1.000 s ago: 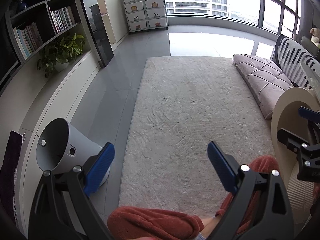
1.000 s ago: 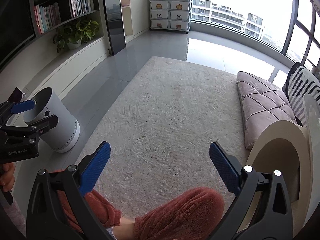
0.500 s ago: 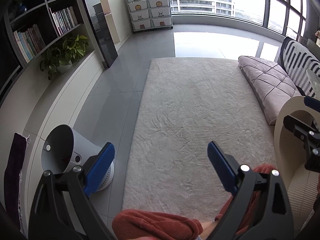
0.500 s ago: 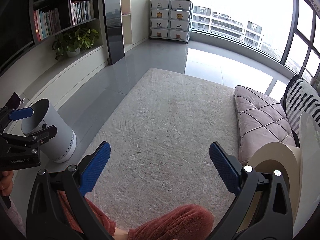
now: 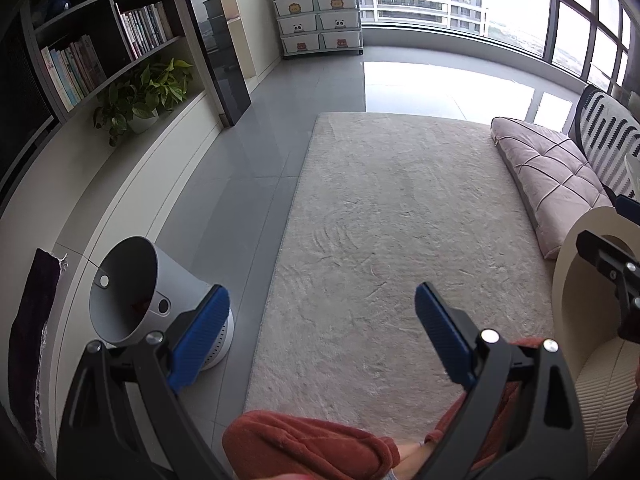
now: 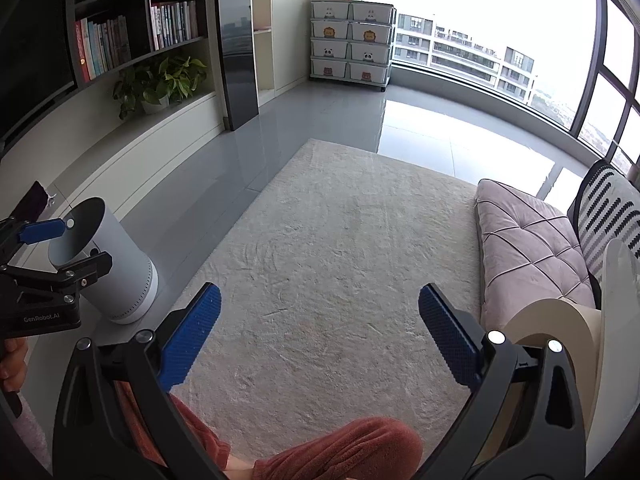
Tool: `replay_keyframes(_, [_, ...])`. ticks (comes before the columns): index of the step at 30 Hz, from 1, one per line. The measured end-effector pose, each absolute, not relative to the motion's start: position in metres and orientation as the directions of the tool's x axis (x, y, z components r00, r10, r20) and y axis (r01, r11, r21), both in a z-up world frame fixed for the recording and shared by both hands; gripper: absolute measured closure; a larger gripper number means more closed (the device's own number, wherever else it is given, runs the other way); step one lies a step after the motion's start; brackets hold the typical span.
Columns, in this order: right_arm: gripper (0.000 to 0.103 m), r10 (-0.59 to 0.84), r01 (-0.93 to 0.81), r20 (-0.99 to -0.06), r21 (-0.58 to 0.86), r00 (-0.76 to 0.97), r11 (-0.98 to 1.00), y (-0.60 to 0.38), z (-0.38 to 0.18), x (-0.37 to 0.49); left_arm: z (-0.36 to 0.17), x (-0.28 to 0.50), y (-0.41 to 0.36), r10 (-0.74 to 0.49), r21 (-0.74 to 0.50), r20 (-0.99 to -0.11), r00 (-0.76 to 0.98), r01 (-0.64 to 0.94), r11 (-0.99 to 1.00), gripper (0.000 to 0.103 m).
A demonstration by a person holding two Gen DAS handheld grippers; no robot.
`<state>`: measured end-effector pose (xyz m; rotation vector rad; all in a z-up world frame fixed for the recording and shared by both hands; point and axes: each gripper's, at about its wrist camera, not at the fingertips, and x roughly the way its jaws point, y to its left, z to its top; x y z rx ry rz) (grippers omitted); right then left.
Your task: Collect trash
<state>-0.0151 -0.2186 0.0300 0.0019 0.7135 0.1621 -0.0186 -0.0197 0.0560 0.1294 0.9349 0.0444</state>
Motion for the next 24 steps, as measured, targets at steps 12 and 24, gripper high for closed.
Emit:
replay_keyframes(12, [0.007,0.145,-0.142,-0.647,0.057,0.748,0.988,-0.224,0.033,-0.018,0.056,-0.018,-0.030,0.088,0.137,-0.803,0.590,0.039,0.990,0.009])
replay_keyframes(24, [0.007,0.135,-0.129,-0.650,0.057,0.748,0.990,-0.231,0.037,-0.022,0.058,-0.020,-0.034,0.082,0.142,-0.802,0.591,0.056,0.988,0.009])
